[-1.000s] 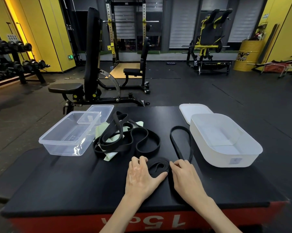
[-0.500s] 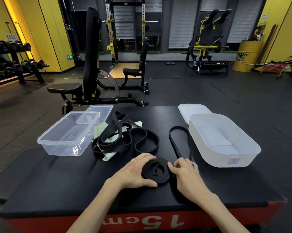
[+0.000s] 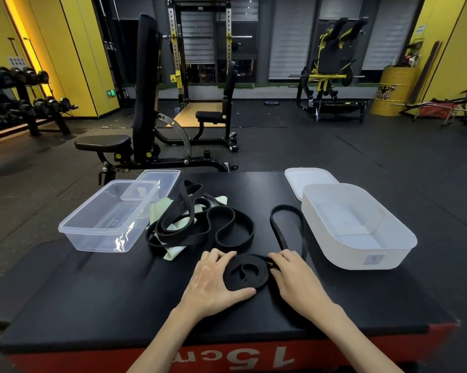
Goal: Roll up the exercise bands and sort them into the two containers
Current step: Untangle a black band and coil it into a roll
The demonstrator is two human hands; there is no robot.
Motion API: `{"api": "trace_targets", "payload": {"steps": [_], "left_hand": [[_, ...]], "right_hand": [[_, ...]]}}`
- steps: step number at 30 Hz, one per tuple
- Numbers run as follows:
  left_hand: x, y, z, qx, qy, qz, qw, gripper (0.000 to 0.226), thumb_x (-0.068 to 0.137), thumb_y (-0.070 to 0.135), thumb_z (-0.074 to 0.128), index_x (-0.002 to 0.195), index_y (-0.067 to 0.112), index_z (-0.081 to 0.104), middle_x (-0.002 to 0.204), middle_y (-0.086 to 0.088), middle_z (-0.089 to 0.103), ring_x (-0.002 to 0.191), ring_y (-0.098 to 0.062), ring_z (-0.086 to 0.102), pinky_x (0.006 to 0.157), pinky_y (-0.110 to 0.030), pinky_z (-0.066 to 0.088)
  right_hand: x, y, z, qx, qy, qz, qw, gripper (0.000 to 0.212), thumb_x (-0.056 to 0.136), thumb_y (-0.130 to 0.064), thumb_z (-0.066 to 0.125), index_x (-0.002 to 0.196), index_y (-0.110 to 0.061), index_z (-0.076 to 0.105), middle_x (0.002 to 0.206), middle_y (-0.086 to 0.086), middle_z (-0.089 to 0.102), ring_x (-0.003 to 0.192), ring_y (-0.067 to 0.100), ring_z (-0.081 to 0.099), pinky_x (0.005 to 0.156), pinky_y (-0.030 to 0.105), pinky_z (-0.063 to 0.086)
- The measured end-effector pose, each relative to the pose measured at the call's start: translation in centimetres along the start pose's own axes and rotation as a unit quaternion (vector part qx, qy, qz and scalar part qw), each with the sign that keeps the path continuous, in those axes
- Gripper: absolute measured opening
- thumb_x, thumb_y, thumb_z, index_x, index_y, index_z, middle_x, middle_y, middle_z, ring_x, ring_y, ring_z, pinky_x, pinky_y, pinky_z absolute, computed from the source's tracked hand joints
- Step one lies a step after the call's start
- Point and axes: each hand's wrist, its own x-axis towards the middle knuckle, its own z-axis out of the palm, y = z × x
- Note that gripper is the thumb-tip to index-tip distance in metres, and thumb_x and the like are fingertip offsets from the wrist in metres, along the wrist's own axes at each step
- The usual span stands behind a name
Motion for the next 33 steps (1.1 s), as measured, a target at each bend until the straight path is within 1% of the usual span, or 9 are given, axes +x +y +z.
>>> {"api": "trace_targets", "payload": {"steps": [4, 8, 10, 14, 17, 19, 24, 30, 33], "left_hand": [[-0.3, 0.5, 0.3, 0.005, 0.011, -0.028, 1.0, 0.093, 0.058, 0.083, 0.053, 0.136, 0.033, 0.043, 0.11, 0.02, 0.039, 0.108, -0.001, 0.035, 0.103, -0.021, 0.033], [-0.4, 0.7, 0.2, 0.031, 0.026, -0.049, 0.998, 0.091, 0.061, 0.082, 0.056, 0.136, 0.033, 0.042, 0.109, 0.019, 0.038, 0.109, -0.003, 0.033, 0.102, -0.02, 0.031], [-0.3, 0.8, 0.1, 0.041, 0.032, -0.056, 0.997, 0.09, 0.059, 0.083, 0.055, 0.133, 0.033, 0.043, 0.11, 0.019, 0.038, 0.109, -0.003, 0.034, 0.102, -0.02, 0.031], [-0.2, 0.9, 0.3, 0.055, 0.037, -0.066, 0.996, 0.088, 0.057, 0.086, 0.051, 0.128, 0.034, 0.045, 0.108, 0.019, 0.039, 0.108, -0.004, 0.035, 0.1, -0.021, 0.032], [-0.3, 1.3, 0.5, 0.068, 0.04, -0.078, 0.994, 0.088, 0.059, 0.086, 0.048, 0.129, 0.033, 0.044, 0.11, 0.017, 0.039, 0.109, -0.005, 0.036, 0.101, -0.022, 0.031], [-0.5, 1.6, 0.7, 0.074, 0.044, -0.087, 0.992, 0.087, 0.061, 0.085, 0.047, 0.131, 0.032, 0.043, 0.113, 0.016, 0.04, 0.111, -0.006, 0.037, 0.102, -0.022, 0.03], [-0.6, 1.7, 0.7, 0.084, 0.041, -0.091, 0.991, 0.089, 0.064, 0.084, 0.045, 0.134, 0.03, 0.041, 0.115, 0.014, 0.039, 0.113, -0.006, 0.036, 0.103, -0.022, 0.03], [-0.5, 1.7, 0.6, 0.083, 0.038, -0.087, 0.992, 0.09, 0.064, 0.084, 0.045, 0.136, 0.031, 0.039, 0.114, 0.015, 0.038, 0.113, -0.006, 0.036, 0.103, -0.022, 0.029], [-0.5, 1.7, 0.7, 0.081, 0.037, -0.087, 0.992, 0.089, 0.064, 0.084, 0.046, 0.135, 0.032, 0.04, 0.114, 0.015, 0.038, 0.113, -0.006, 0.036, 0.103, -0.022, 0.029]], "right_hand": [[0.2, -0.2, 0.7, -0.045, 0.023, 0.019, 0.999, 0.04, 0.068, 0.001, 0.075, 0.106, -0.011, 0.068, 0.083, 0.0, 0.057, 0.073, 0.02, 0.056, 0.061, 0.028, 0.048], [0.9, -0.7, 1.6, -0.062, 0.048, -0.004, 0.997, 0.055, 0.052, 0.011, 0.074, 0.105, -0.006, 0.069, 0.086, 0.003, 0.056, 0.081, 0.023, 0.056, 0.073, 0.03, 0.05], [1.0, -0.6, 1.8, -0.065, 0.057, -0.002, 0.996, 0.054, 0.052, 0.011, 0.073, 0.104, -0.006, 0.07, 0.087, 0.003, 0.055, 0.082, 0.023, 0.054, 0.075, 0.031, 0.05], [1.1, -0.5, 1.6, -0.049, 0.048, 0.013, 0.998, 0.052, 0.053, 0.008, 0.078, 0.101, -0.011, 0.073, 0.078, -0.002, 0.058, 0.068, 0.018, 0.056, 0.061, 0.022, 0.046], [1.2, -0.4, 1.6, -0.034, 0.052, 0.018, 0.998, 0.035, 0.06, 0.007, 0.077, 0.089, -0.011, 0.072, 0.073, -0.002, 0.058, 0.065, 0.017, 0.056, 0.055, 0.018, 0.042], [1.0, -0.4, 1.5, -0.04, 0.05, 0.014, 0.998, 0.029, 0.062, 0.005, 0.078, 0.085, -0.011, 0.07, 0.072, -0.002, 0.059, 0.064, 0.017, 0.057, 0.054, 0.023, 0.049], [0.6, 0.7, 0.2, -0.068, 0.033, 0.002, 0.997, 0.035, 0.07, -0.016, 0.079, 0.104, -0.021, 0.071, 0.074, -0.005, 0.052, 0.069, 0.016, 0.055, 0.067, 0.031, 0.048], [0.7, 1.2, -0.8, -0.135, -0.017, -0.059, 0.989, 0.043, 0.066, -0.018, 0.082, 0.107, -0.023, 0.069, 0.065, -0.008, 0.05, 0.058, 0.015, 0.052, 0.054, 0.023, 0.032], [0.7, 1.4, -0.6, -0.146, -0.054, -0.052, 0.986, 0.041, 0.082, -0.02, 0.065, 0.123, -0.02, 0.06, 0.076, -0.004, 0.056, 0.071, 0.019, 0.055, 0.064, 0.028, 0.037]]}}
